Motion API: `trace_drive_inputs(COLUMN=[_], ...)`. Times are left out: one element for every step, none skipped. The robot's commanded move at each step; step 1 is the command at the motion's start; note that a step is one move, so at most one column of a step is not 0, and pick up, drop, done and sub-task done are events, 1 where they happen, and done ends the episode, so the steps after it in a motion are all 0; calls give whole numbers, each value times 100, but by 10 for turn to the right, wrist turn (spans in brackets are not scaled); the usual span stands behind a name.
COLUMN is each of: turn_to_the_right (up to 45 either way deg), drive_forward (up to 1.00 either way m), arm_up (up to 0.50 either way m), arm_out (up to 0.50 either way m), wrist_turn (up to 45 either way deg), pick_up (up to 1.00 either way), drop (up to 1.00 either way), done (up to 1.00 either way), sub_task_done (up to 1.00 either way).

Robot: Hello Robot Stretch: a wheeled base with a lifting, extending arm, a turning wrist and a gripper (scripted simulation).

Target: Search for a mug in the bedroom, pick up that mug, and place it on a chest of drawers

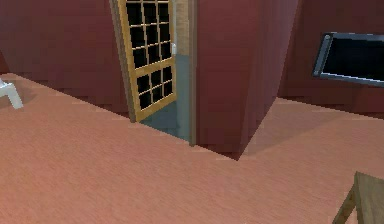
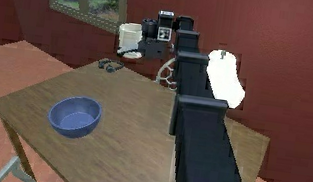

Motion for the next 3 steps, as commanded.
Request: trace_drive_inputs(turn_to_the_right=[0,0,0], drive_forward=[0,0,0], arm_up=[0,0,0], arm_out=[0,0,0], wrist_turn=[-450,-450,-180], pick_up=[0,0,0], drop=[0,0,0], done=[0,0,0], sub_task_done=[0,0,0])
